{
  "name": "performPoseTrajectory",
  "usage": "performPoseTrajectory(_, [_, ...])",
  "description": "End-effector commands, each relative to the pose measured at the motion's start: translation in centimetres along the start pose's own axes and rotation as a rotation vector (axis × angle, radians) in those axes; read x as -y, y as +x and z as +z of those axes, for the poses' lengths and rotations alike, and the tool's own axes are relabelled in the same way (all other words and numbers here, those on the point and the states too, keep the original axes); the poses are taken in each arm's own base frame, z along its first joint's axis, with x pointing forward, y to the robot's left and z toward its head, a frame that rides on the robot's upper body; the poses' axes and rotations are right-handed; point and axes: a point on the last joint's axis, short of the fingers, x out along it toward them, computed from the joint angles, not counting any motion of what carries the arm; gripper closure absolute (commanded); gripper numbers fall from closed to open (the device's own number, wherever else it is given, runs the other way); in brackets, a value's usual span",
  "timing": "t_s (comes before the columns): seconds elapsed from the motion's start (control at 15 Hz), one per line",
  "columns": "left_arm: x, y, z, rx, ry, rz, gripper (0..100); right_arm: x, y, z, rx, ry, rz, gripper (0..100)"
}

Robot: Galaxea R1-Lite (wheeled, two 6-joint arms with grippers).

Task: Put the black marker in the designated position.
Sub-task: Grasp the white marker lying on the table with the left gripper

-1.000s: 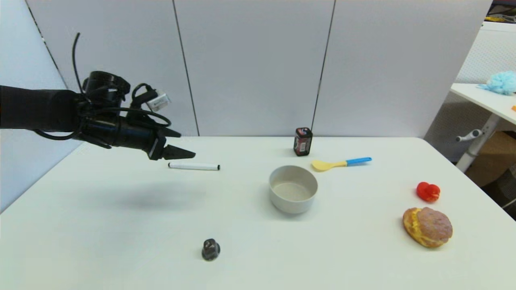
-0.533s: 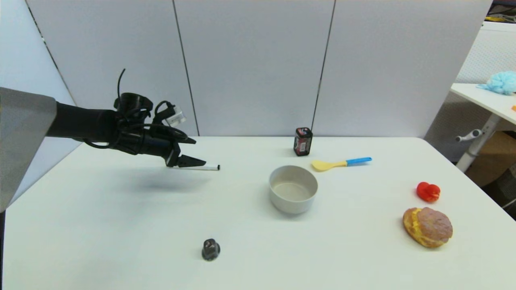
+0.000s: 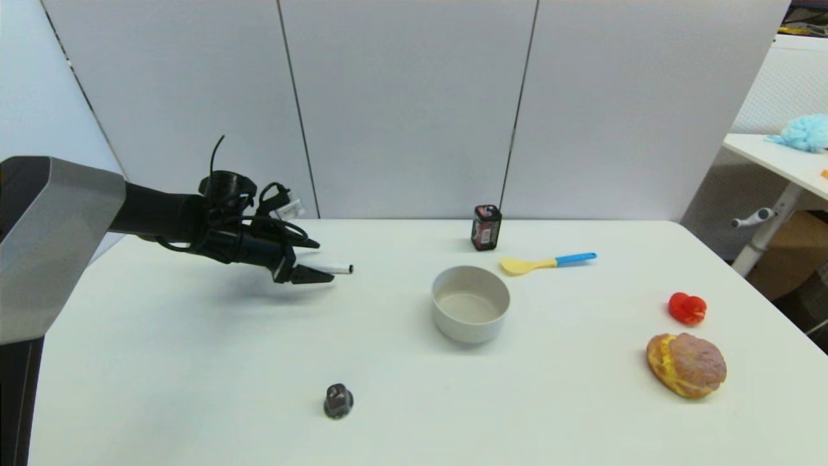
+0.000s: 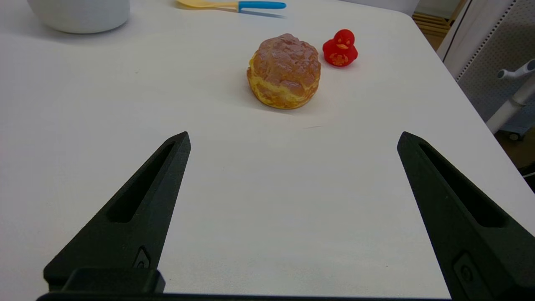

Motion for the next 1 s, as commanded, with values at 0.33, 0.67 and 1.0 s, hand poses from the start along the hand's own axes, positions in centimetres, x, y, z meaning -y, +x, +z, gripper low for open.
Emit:
performPoseTrajectory(0.33, [-0.1,0.41,-0.39,-0.004,0.021,-0.008,0,0.0,0.01,0.0,-0.001,-0.001,0.001,0])
performPoseTrajectory(0.67, [-0.24,0.58,-0.51,-0.005,0.023,-0.007,0,0.0,0.01,0.0,-0.001,-0.001,0.001,0])
performPoseTrajectory(1.0, [-0.23,0.58,-0.52,-0.006,0.021,-0.008,0,0.0,0.01,0.0,-0.001,-0.001,0.001,0])
